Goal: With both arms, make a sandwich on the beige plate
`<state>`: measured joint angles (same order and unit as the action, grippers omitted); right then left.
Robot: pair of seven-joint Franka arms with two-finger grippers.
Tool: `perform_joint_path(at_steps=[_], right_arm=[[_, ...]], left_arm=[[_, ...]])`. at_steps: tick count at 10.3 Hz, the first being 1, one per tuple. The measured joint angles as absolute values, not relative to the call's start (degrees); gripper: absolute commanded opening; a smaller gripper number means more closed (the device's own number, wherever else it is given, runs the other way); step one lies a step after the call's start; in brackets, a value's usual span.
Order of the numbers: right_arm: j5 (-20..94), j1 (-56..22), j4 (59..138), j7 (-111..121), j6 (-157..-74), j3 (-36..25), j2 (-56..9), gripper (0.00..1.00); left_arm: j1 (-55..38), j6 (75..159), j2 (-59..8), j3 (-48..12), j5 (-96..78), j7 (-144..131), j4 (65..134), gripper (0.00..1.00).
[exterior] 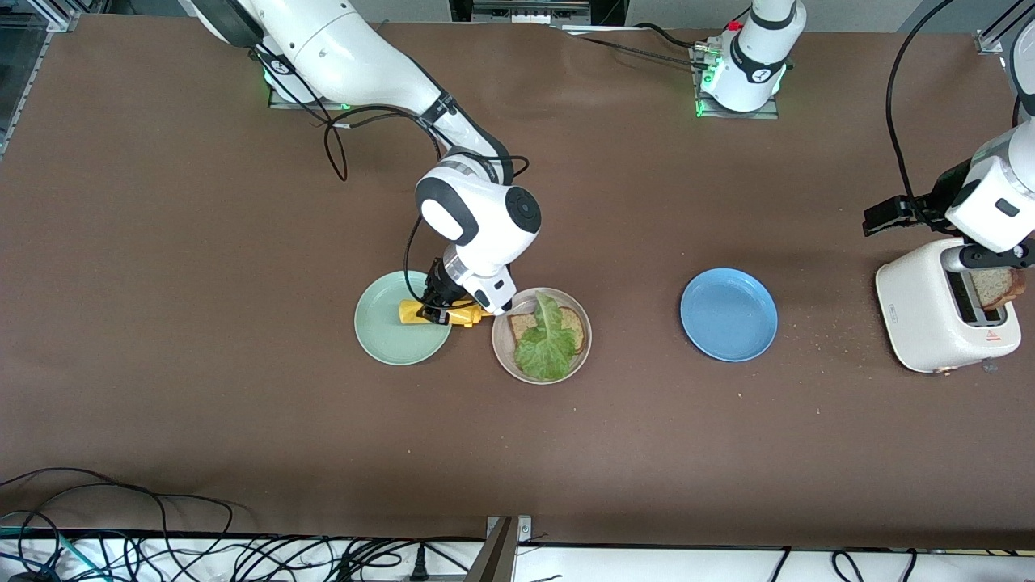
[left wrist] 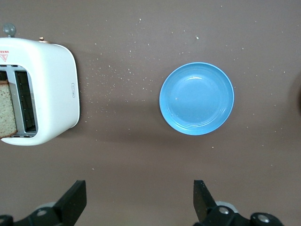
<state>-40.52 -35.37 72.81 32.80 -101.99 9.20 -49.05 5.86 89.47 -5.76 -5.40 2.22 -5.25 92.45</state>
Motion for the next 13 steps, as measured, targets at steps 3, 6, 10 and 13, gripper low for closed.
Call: perform_joint_path(at_steps=[3,6,10,13], right_arm=[[-40.6,-35.4,72.3,33.0,-101.6,8.8,-49.1,0.00],[-36.7,-32.9,66.6,39.0,-97.6,7.1,-48.7,0.00],[-19.3,-18.8,61.7,48.5,-95.6,6.8,-44.1,0.00],[-5.3,-7.9,61.8,59.8,-92.8,6.9,-42.0,0.00]], left_arm=[[5.9,89.5,-5.8,-5.4,2.2,-5.2,92.5,1.00],[5.9,89.5,-5.8,-5.4,2.2,-5.2,92.5,1.00],[6.3,89.4,-5.8,-5.1,2.2,-5.2,92.5,1.00],[8.6,89.4,-7.9,-4.6,2.2,-5.3,92.5,1.00]])
